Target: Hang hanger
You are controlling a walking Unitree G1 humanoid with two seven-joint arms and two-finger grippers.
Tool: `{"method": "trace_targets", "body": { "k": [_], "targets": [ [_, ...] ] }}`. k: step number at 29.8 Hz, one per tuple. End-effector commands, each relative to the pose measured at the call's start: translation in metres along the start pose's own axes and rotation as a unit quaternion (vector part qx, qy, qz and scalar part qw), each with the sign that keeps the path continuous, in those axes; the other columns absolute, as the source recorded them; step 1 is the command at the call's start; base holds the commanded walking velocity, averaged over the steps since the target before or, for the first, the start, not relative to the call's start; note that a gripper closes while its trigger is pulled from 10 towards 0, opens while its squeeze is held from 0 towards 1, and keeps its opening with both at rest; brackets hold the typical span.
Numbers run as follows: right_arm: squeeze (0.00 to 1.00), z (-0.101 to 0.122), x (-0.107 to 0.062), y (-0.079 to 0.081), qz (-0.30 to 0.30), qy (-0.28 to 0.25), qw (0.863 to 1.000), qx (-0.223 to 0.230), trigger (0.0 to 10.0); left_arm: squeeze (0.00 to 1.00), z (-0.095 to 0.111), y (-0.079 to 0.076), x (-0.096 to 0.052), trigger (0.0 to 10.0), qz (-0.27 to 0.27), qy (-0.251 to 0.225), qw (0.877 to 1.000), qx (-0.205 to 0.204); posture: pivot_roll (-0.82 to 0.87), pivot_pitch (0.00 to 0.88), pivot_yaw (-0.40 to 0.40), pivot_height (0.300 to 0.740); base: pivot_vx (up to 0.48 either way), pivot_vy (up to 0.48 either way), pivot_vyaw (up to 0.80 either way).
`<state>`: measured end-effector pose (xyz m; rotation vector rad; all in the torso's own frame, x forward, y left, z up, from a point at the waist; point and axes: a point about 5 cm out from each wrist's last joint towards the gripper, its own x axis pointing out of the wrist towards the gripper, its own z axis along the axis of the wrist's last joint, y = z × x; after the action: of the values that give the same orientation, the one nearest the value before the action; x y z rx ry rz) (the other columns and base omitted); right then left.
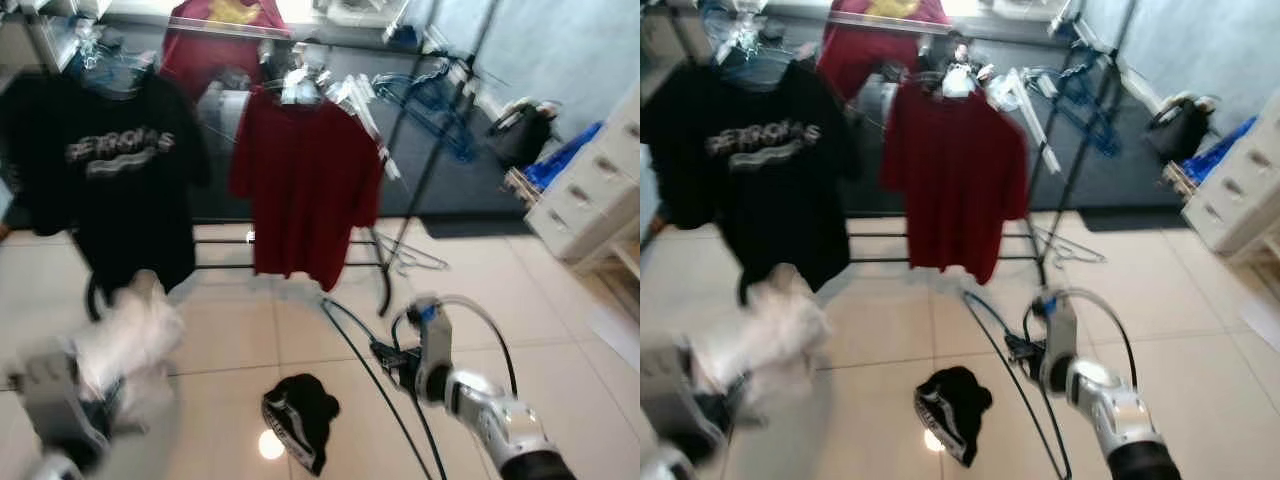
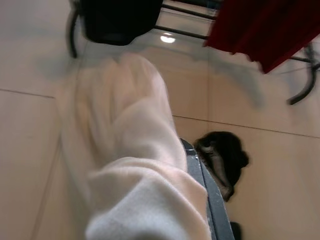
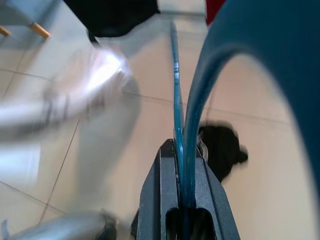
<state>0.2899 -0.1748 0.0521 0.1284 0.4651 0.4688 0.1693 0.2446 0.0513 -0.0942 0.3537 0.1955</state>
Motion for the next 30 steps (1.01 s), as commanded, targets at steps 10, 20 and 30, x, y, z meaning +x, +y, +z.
{"method": "trace_targets", "body": {
  "k": [10, 20, 30],
  "targets": [
    [0.0, -0.066, -0.018, -0.005, -0.063, 0.017, 0.998, 0.018, 10.0, 0.0, -0.058, -0.013, -0.016, 10.0, 0.061, 0.004, 0.989, -0.133, 0.0, 0.156, -0.105, 0.74, 0.0, 0.0, 0.65],
    [0.0, -0.079, -0.024, -0.012, -0.074, 0.026, 0.997, 0.018, 10.0, 0.0, -0.069, -0.011, -0.015, 10.0, 0.066, 0.012, 0.991, -0.112, 0.01, 0.152, -0.105, 0.74, 0.0, 0.0, 0.59],
    [0.0, -0.084, -0.023, -0.012, -0.062, 0.034, 0.997, 0.019, 10.0, 0.0, -0.073, -0.017, -0.014, 10.0, 0.07, 0.002, 0.991, -0.111, 0.03, 0.112, -0.105, 0.74, 0.0, 0.0, 0.59]
  ]
}}
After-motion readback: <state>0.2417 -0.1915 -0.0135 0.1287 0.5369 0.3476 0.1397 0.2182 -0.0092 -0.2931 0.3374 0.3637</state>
